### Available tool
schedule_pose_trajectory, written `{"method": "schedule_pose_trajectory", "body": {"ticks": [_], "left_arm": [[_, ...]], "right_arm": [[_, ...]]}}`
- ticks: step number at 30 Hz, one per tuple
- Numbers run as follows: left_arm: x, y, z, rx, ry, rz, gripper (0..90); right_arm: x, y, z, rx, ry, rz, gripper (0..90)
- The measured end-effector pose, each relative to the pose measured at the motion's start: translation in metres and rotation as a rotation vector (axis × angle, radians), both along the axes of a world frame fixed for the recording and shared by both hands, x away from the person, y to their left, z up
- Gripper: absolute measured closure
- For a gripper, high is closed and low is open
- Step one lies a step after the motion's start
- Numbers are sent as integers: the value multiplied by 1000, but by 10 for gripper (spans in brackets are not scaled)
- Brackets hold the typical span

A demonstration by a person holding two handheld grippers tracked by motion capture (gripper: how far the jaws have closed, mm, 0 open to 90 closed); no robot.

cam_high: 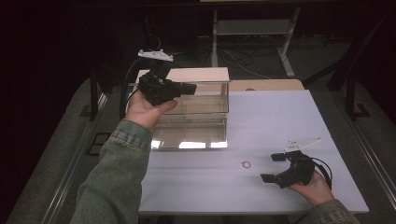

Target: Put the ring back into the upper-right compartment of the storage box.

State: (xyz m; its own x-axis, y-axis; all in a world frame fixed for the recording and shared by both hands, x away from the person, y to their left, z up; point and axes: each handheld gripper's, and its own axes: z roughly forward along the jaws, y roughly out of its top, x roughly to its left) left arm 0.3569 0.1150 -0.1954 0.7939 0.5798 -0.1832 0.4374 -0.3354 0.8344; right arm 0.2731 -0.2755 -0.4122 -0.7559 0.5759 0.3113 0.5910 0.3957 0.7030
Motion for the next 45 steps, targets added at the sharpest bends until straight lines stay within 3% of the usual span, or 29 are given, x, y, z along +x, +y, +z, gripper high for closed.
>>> {"method": "schedule_pose_trajectory", "body": {"ticks": [11, 27, 37, 45], "left_arm": [[2, -3, 0, 4, 2, 6, 892], [3, -7, 0, 8, 4, 5, 891], [3, -8, -1, 10, 4, 1, 891], [4, -9, -1, 13, 4, 1, 891]], "right_arm": [[11, 20, 1, -38, 4, 59, 4], [20, 48, -10, -119, 25, 167, 4], [26, 77, -20, -201, 34, 249, 4], [33, 81, -25, -235, 46, 245, 4]]}}
